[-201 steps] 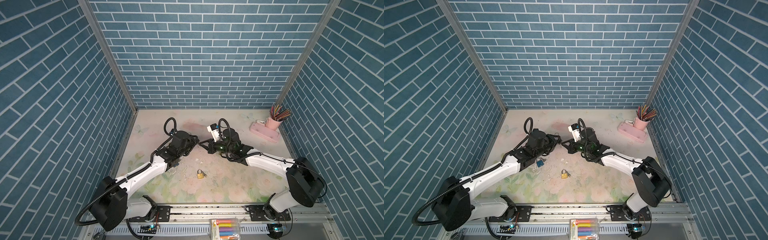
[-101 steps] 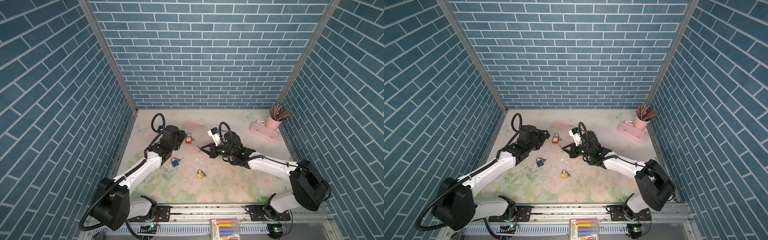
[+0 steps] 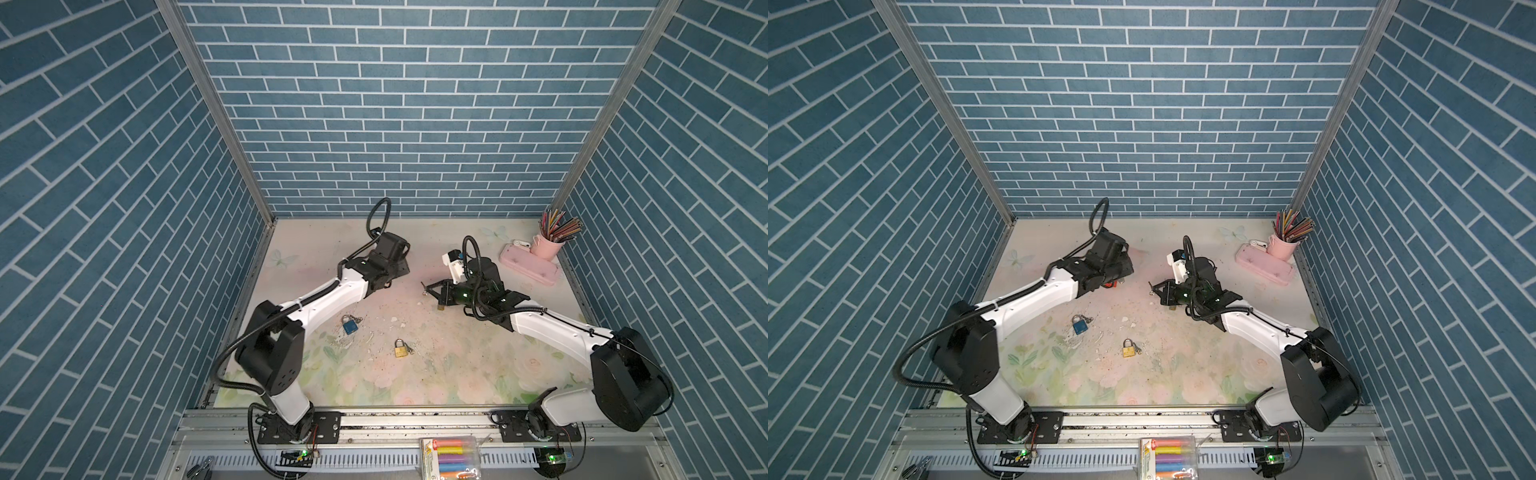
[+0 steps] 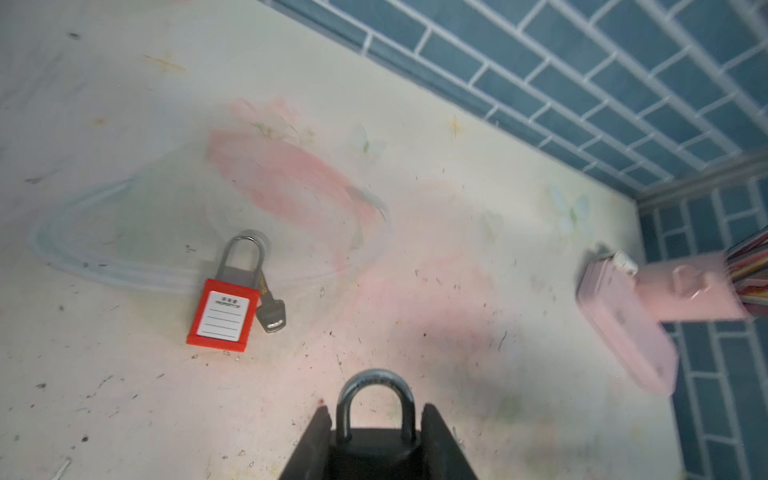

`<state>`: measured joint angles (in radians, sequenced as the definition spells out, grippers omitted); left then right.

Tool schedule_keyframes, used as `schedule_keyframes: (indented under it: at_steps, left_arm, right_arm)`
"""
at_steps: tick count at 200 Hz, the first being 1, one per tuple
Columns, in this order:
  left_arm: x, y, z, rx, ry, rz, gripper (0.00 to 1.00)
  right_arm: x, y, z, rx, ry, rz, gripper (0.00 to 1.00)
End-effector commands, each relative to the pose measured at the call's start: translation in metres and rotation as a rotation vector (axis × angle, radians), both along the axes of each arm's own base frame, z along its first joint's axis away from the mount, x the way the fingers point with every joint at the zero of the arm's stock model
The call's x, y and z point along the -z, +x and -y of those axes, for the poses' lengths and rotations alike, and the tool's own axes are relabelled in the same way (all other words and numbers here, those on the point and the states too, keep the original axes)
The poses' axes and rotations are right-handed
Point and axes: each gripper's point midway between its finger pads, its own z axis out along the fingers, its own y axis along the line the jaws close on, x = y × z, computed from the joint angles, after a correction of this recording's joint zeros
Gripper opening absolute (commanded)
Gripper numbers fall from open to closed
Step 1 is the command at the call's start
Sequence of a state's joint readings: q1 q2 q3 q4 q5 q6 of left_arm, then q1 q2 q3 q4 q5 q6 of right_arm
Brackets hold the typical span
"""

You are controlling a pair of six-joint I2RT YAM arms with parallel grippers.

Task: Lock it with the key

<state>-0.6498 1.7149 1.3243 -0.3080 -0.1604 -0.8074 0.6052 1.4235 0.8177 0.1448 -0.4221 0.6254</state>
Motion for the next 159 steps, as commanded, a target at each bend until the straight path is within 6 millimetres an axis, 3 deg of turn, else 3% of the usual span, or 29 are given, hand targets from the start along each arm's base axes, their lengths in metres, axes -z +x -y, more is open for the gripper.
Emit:
schedule_keyframes:
  at_steps: [1,49,106,159]
  left_arm:
    - [0.021,0.001,0.013,0.12,0.234,-0.022,0.0]
    - [0.06,0.007,0.054,0.424,0.52,0.024,0.0]
    - [0.077,0.015,0.069,0.65,0.648,0.111,0.0]
    - [0.099,0.026,0.083,0.718,0.669,0.1,0.0]
  right_arm:
    - [0.024,0.002,0.015,0.052,-0.031,-0.095,0.0]
    - [0.038,0.012,0.036,0.106,-0.059,-0.124,0.0]
    - [0.05,0.014,0.049,0.123,-0.075,-0.16,0.0]
    - [0.053,0.015,0.055,0.132,-0.078,-0.172,0.0]
